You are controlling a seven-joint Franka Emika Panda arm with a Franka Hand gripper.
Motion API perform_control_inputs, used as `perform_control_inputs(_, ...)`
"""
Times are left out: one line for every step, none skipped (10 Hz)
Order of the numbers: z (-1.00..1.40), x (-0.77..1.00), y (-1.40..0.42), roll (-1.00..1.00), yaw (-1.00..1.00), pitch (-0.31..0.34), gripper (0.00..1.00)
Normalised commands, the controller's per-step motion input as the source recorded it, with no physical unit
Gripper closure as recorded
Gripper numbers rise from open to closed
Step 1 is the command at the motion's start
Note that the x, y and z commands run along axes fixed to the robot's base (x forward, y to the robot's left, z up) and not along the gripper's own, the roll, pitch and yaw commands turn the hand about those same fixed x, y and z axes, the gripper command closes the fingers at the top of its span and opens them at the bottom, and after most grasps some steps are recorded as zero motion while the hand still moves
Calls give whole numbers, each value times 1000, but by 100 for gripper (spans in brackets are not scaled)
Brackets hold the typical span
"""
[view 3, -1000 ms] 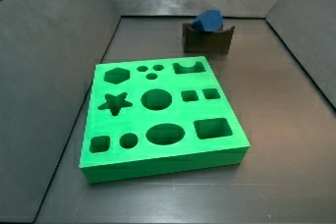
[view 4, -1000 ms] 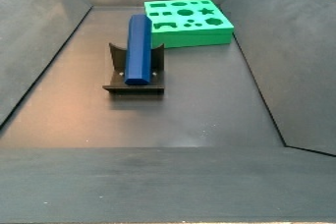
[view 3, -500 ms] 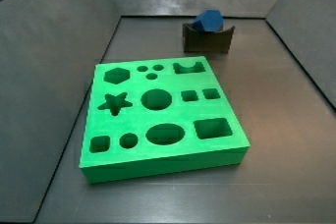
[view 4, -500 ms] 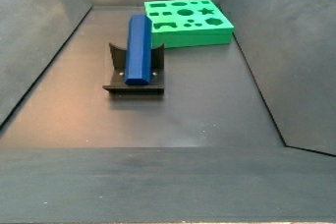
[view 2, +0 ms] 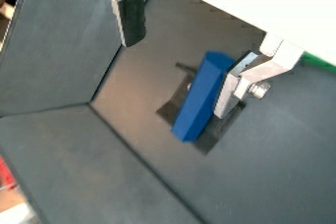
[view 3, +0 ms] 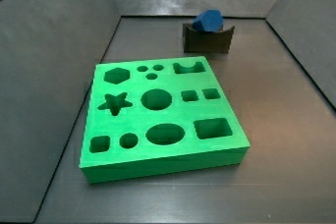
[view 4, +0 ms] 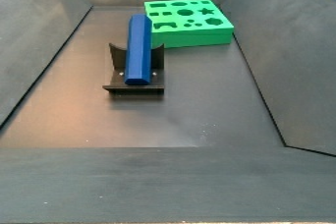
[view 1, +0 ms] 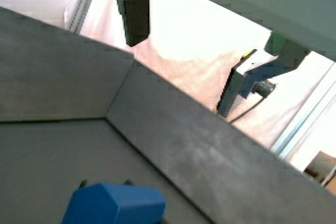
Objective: Pick up the hexagon object. Move up. Place the hexagon object on the fixture. Regrasp the hexagon object. Move to above the board. Insert the hexagon object.
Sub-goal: Regrasp the hexagon object.
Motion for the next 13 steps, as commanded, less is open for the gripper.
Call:
perform_control_inputs(-20, 371, -69, 505, 281, 166, 0)
perform_control_inputs(-13, 425, -56, 280, 280, 105, 0)
perform_control_inputs(-9, 438, -52, 233, 274, 78, 0)
perform_control_inputs(-13, 440, -59, 195, 250, 33, 0)
perform_control_inputs(-19, 434, -64, 190, 229, 16, 0)
perform_control_inputs(-21, 435, -62, 186, 190, 12, 0)
perform_control_inputs(-21, 436, -61, 185, 173, 11, 0)
perform_control_inputs(-21, 436, -59, 184, 143, 12, 0)
perform_control_inputs(-23, 434, -58, 182, 127, 14, 0)
perform_control_inputs(-25, 431, -57, 178, 111, 19, 0)
perform_control_inputs(-29, 426, -57, 171, 99, 27, 0)
perform_control_inputs(-32, 421, -57, 166, 95, 33, 0)
perform_control_inputs(-33, 413, -58, 157, 95, 42, 0)
